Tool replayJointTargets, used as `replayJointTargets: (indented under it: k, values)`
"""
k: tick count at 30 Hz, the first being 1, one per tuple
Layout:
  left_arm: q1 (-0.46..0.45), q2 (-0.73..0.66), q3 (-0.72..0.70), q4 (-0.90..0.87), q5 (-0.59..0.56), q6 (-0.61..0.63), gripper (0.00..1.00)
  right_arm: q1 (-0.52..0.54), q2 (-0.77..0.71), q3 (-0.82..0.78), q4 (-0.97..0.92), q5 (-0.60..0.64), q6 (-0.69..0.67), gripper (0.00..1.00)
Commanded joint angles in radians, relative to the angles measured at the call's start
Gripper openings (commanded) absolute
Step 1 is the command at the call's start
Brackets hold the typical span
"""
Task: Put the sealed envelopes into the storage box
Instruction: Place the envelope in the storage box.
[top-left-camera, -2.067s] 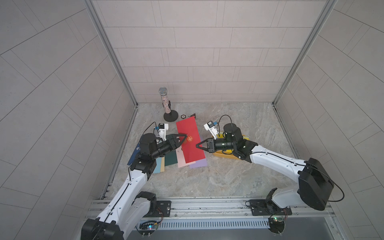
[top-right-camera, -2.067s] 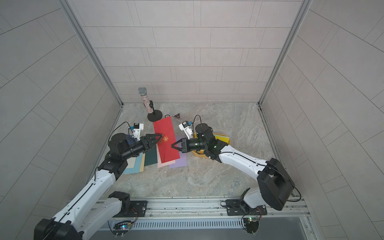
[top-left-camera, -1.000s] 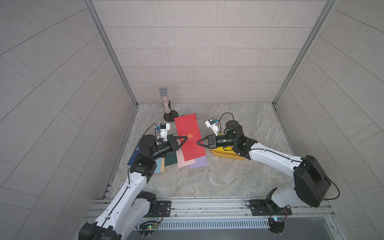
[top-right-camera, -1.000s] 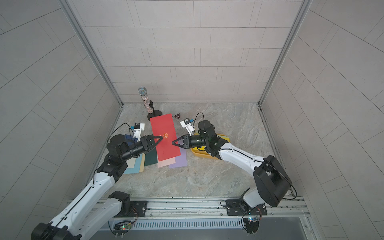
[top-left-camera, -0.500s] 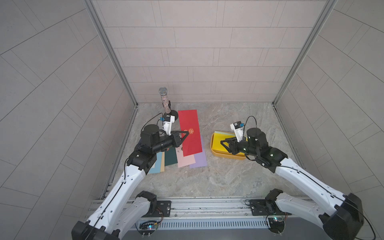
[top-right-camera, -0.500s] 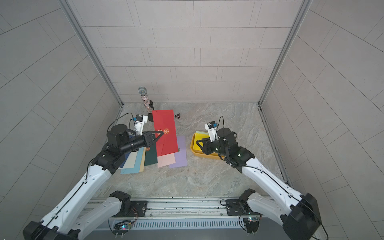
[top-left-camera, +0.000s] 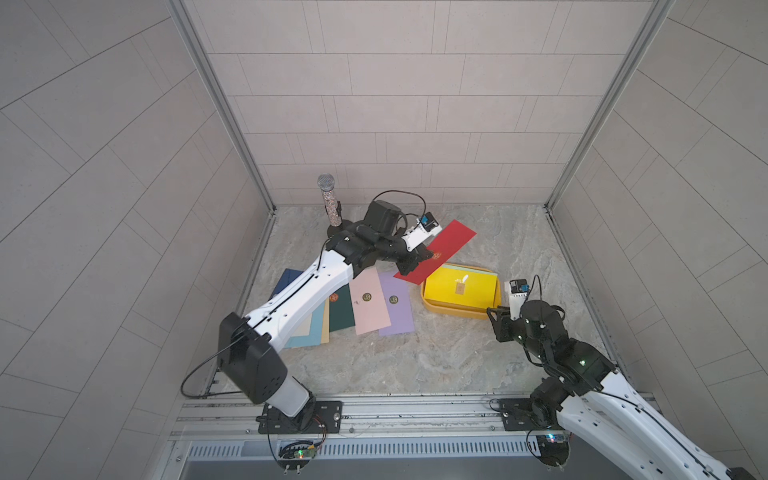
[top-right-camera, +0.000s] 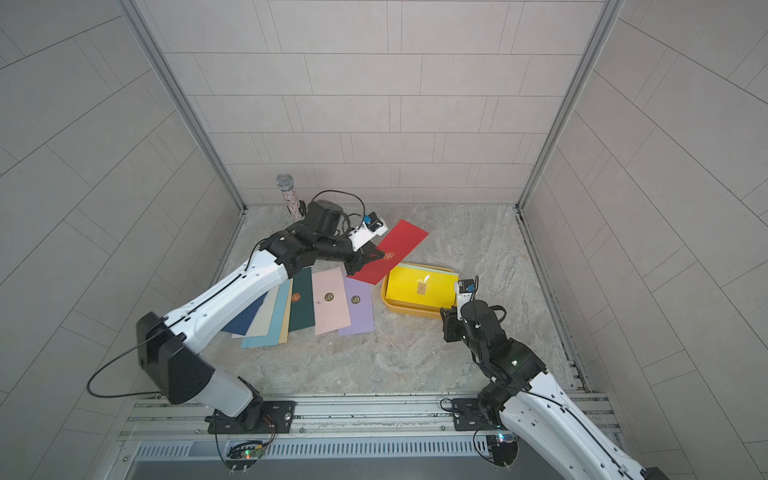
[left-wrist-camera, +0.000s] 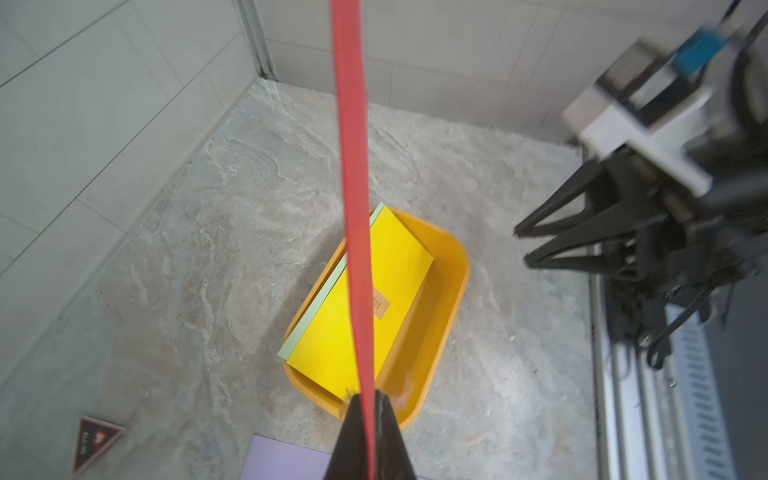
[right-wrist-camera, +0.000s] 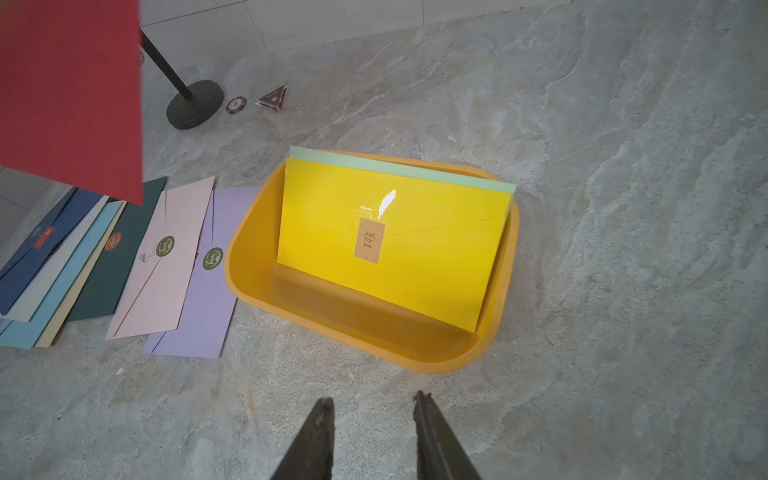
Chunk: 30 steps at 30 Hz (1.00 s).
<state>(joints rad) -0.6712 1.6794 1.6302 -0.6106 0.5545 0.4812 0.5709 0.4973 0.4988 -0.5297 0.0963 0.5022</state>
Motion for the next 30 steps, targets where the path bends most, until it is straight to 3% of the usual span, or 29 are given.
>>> replayJointTargets:
  k: [1,7,10,26,30]
  values:
    - [-0.056,0.138,0.178,-0.231,-0.062,0.270,0.00,0.022,-0.006,-0.011,-0.050,0.078,0.036,0.36]
    - [-0.121,0.466,0.597,-0.535,-0.121,0.376,0.00,0.022,-0.039,-0.029,-0.045,0.073,0.033,0.36]
    - [-0.149,0.574,0.724,-0.612,-0.196,0.404,0.00,0.024,-0.052,-0.032,-0.043,0.067,0.031,0.36]
    - [-0.194,0.759,0.863,-0.679,-0.319,0.523,0.00,0.023,0.004,-0.026,-0.028,0.051,0.024,0.37]
    - [-0.197,0.755,0.865,-0.657,-0.341,0.522,0.25,0.023,0.011,-0.026,-0.027,0.051,0.024,0.38]
